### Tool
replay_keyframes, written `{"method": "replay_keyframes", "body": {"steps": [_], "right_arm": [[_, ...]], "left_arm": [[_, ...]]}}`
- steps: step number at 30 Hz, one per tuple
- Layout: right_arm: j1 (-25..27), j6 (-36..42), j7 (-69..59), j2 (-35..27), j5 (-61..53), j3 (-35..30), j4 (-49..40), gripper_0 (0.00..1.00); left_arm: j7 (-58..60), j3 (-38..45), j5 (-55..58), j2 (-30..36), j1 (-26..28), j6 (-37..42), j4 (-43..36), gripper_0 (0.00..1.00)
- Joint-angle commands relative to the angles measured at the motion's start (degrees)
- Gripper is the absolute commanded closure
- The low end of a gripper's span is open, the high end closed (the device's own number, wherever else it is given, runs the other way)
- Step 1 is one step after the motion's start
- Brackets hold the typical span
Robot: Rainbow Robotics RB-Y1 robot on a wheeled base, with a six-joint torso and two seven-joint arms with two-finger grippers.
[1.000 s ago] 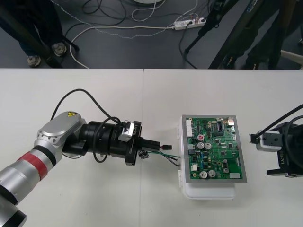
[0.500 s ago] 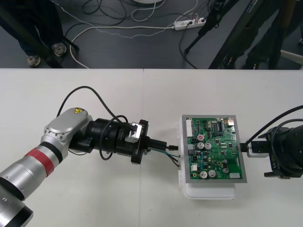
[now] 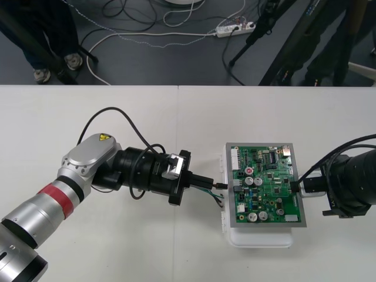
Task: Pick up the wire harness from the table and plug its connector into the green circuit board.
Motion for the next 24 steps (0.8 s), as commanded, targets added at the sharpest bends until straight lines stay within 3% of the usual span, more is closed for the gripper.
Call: {"method": "replay_keyframes", "body": {"steps": [1, 24], "right_arm": [[-1.6, -0.4, 1.1, 0.5, -0.3, 0.9, -1.2, 0.0], [-4.2, -0.4, 0.1, 4.2, 2.9, 3.6, 3.6, 0.0]], "left_arm": [[-4.3, -1.0, -0.6, -1.9, -2.8, -0.8, -0.3, 1.0], [-3.1, -2.1, -0.8, -2.4, -2.7, 2.6, -0.4, 1.0]]}}
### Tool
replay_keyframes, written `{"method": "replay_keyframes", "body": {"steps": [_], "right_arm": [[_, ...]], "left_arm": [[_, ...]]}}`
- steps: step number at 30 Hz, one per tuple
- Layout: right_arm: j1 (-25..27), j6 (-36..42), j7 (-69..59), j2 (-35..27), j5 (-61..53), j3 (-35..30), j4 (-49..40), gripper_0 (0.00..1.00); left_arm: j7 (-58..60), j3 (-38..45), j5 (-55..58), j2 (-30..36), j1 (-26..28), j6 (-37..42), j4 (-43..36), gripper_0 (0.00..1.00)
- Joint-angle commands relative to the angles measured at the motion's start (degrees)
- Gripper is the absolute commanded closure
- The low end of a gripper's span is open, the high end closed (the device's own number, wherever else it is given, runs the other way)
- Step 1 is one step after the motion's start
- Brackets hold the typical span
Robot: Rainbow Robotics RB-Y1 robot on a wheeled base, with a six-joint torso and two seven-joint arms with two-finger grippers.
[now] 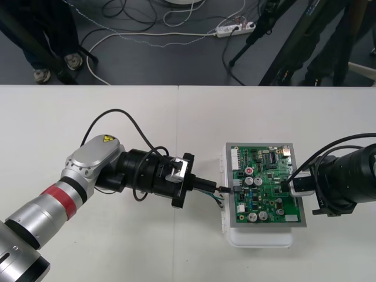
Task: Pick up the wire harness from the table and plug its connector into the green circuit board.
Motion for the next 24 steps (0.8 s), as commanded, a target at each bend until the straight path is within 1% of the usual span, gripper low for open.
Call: {"method": "replay_keyframes", "body": {"steps": [1, 18, 24], "right_arm": [[-2.0, -0.4, -0.5, 0.5, 0.8, 1.1, -0.3, 0.0], [-2.9, -0.4, -0.9, 0.5, -0.1, 1.6, -0.3, 0.0], [-2.9, -0.4, -1.2, 1.5, -0.2, 1.7, -0.3, 0.0]], "left_arm": [[-3.0, -1.4, 0.2, -1.7, -2.8, 2.3, -0.4, 1.0], [-2.6, -1.5, 0.8, -2.3, -2.8, 3.4, -0.4, 1.0], [-2.5, -1.5, 0.8, -2.7, -2.8, 3.3, -0.4, 1.0]]}}
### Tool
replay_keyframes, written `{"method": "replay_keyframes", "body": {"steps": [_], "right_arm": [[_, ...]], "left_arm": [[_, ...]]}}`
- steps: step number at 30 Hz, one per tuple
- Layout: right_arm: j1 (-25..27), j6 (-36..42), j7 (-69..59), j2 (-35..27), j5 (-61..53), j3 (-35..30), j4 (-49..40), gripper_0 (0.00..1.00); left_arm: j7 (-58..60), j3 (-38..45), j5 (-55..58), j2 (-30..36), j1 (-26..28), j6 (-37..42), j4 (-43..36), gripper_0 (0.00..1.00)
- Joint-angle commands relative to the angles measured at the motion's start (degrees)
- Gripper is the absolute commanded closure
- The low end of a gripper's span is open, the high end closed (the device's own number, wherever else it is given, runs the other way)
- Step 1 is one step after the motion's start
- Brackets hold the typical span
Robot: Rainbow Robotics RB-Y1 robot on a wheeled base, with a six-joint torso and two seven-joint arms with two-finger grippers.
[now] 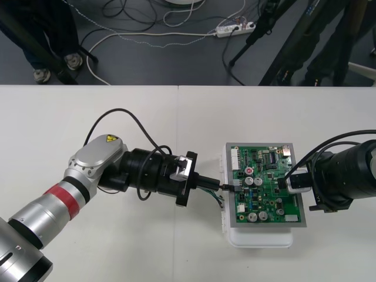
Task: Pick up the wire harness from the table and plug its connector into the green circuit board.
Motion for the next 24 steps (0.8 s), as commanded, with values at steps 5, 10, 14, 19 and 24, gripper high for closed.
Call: {"method": "replay_keyframes", "body": {"steps": [5, 10, 14, 19, 24], "right_arm": [[-1.5, -0.4, -1.3, 1.9, -0.3, 1.1, -0.3, 0.0], [-1.5, -0.4, -1.4, 2.0, -0.5, 1.2, -0.3, 0.0], [-1.5, -0.4, -1.4, 2.2, -0.5, 1.2, -0.3, 0.0], [-1.5, -0.4, -1.5, 2.7, -0.6, 1.2, -0.3, 0.0], [-1.5, -0.4, -1.6, 2.9, -0.6, 1.2, -0.3, 0.0]], "left_arm": [[-2.4, -1.3, 0.7, -2.0, -2.5, 1.5, -0.4, 1.0], [-2.3, -1.6, 0.7, -2.0, -2.6, 1.8, -0.4, 1.0], [-2.2, -1.6, 0.6, -2.0, -2.7, 1.8, -0.4, 1.0], [-2.2, -1.7, 0.4, -2.0, -2.7, 1.8, -0.4, 1.0], [-2.2, -1.7, -0.1, -2.0, -2.7, 1.8, -0.4, 1.0]]}}
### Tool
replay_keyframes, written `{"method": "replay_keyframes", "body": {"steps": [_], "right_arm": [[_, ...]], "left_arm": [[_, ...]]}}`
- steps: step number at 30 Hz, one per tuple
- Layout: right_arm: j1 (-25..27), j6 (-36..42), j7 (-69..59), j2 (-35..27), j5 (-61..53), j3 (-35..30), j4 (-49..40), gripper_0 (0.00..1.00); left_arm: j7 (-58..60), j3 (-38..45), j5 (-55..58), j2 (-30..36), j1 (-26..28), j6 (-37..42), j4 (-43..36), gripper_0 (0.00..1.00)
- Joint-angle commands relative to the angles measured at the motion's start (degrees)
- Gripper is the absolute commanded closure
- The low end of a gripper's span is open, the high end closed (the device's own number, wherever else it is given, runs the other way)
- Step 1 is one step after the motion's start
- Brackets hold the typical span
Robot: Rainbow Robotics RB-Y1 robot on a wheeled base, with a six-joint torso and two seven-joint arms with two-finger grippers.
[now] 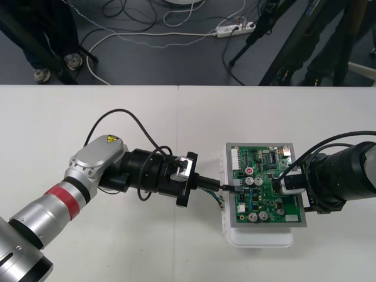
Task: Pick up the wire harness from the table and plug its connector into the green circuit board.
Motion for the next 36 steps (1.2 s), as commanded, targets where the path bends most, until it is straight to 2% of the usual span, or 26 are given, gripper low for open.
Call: {"method": "replay_keyframes", "body": {"steps": [1, 36], "right_arm": [[-1.4, -0.3, -1.5, 1.0, -0.5, 0.7, -0.3, 0.0], [-1.4, -0.3, -2.1, 1.0, -0.8, 0.7, -0.3, 0.0]], "left_arm": [[-2.2, -1.5, -0.2, -1.9, -2.6, 1.7, -0.5, 1.0], [-2.2, -3.2, 0.7, -2.4, -2.7, 1.9, -0.6, 1.0]]}}
